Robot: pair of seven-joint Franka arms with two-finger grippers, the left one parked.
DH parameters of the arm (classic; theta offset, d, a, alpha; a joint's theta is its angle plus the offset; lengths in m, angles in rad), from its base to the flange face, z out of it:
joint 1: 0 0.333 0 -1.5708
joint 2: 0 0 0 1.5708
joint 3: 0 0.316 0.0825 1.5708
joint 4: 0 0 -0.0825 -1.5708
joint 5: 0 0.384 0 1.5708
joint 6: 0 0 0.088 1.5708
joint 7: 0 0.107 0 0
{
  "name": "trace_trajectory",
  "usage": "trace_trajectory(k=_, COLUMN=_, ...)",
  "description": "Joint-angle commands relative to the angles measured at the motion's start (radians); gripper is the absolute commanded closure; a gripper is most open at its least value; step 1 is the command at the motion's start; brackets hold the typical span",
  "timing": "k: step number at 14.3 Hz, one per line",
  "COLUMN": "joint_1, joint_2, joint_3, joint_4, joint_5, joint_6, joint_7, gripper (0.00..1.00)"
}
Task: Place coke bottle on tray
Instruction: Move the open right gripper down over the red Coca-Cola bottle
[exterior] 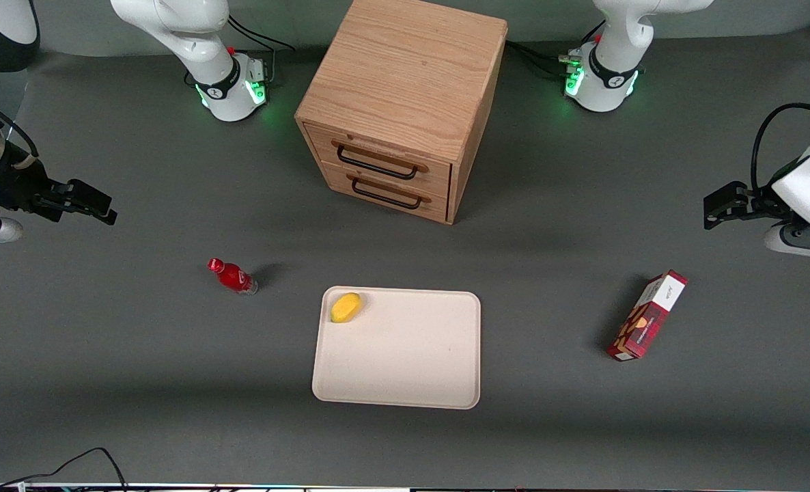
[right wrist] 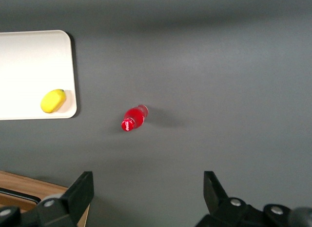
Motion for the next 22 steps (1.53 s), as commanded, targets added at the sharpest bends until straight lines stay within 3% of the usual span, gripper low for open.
trace_trajectory(k=1, joint_1=0.03, joint_2=0.007, joint_3=-0.032, joint_4=0.039, joint_5=0.02, joint_6=-0.033, joint_7=0.01, gripper=0.0)
trace_trajectory(k=3, joint_1=0.024, joint_2=0.012, joint_3=-0.037, joint_4=0.056, joint_5=0.05, joint_6=-0.047, joint_7=0.008, gripper=0.0)
trace_trajectory(k=12, joint_1=0.004, joint_2=0.02, joint_3=-0.03, joint_4=-0.006, joint_5=0.053, joint_6=-0.041, joint_7=-0.061, gripper=0.0)
trace_trajectory(k=22, joint_1=0.012, joint_2=-0.034, joint_3=0.055, joint_4=-0.476, joint_5=0.037, joint_6=0.442, joint_7=0.027, gripper=0.0)
